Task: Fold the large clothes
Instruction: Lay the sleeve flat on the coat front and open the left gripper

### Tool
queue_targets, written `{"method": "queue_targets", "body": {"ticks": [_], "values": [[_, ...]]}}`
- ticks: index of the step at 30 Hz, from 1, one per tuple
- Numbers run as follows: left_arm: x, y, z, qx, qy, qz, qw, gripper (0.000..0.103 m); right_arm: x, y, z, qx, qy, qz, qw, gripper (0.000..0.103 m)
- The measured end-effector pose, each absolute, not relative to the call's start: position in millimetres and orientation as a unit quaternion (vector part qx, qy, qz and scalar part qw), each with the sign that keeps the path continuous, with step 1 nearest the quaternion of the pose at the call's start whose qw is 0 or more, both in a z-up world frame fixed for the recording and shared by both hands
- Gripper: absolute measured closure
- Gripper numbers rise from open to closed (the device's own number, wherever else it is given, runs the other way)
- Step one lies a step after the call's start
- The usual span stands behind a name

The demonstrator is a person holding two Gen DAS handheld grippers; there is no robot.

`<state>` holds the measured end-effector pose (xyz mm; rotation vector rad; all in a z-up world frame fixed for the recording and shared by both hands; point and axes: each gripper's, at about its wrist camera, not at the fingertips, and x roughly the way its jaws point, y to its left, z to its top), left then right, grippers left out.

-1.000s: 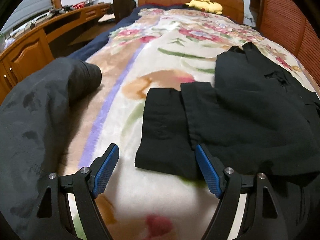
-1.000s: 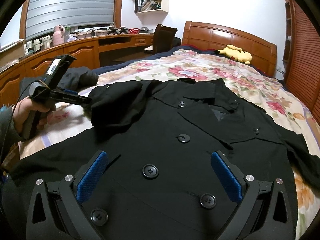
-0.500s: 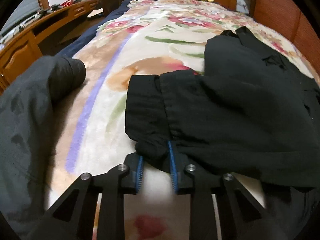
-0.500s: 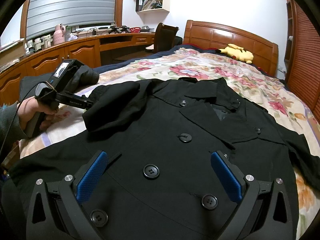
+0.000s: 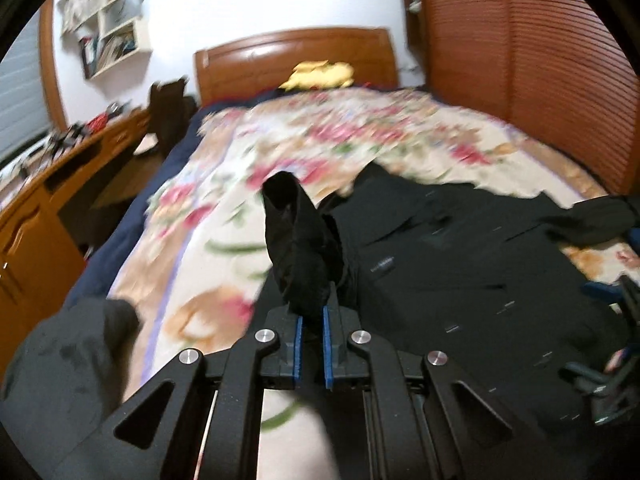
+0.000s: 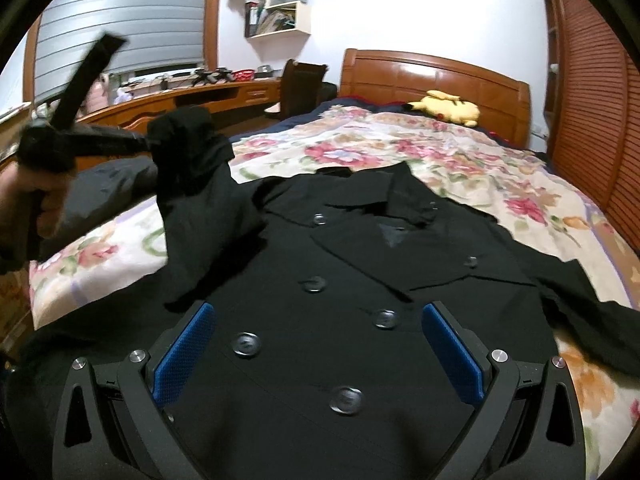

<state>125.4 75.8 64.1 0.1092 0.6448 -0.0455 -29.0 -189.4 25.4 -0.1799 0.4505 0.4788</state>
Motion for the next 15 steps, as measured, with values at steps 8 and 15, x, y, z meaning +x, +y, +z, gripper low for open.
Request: {"method": "queue_targets", "body": {"ticks": [8,15], "values": [[105.5,17.5,62.4,0.036,0.283,-0.111,0.952,0.095,-32.7,-206.9,27.7,-0.073,0.222,0.195,0.952,0.000],[101.0,-1.4,22.1,0.020,0.289,-0.123,0.949,0.095,-33.8,-199.3,27.2,-0.065,0.231,0.175,0.955,0.000]]}}
